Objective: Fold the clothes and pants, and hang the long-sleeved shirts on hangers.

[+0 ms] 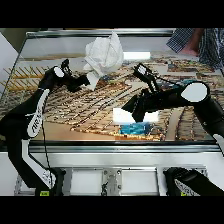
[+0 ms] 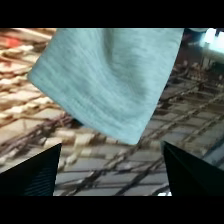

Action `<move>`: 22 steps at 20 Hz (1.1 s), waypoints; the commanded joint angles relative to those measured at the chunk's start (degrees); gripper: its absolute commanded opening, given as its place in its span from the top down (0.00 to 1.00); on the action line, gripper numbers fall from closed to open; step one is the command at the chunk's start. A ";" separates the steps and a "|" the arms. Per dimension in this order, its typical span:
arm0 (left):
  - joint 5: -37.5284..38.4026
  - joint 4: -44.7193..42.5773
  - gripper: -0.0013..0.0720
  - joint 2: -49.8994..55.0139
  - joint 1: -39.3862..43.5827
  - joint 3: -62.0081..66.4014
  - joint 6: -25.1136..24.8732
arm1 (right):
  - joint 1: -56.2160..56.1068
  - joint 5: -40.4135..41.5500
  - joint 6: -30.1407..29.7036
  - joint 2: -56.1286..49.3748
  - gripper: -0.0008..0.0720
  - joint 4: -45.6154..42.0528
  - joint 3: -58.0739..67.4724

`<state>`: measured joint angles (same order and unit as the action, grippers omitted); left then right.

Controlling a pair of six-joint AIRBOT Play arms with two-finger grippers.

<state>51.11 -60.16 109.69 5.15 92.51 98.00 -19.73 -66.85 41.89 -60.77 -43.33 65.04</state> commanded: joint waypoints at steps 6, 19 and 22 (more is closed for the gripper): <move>-13.18 12.20 0.06 5.60 2.86 1.16 0.52 | -0.02 0.00 0.00 -0.04 0.95 0.00 -0.02; 0.79 6.69 0.97 -26.12 4.96 9.33 -14.82 | 8.04 17.88 29.40 6.69 0.96 -26.71 3.43; -1.55 0.15 0.97 -43.58 15.08 -3.13 -12.85 | 13.46 24.72 40.89 12.83 0.96 -37.40 4.13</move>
<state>50.19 -54.59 80.40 13.52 97.45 86.00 -10.83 -50.87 67.94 -52.80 -65.78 68.23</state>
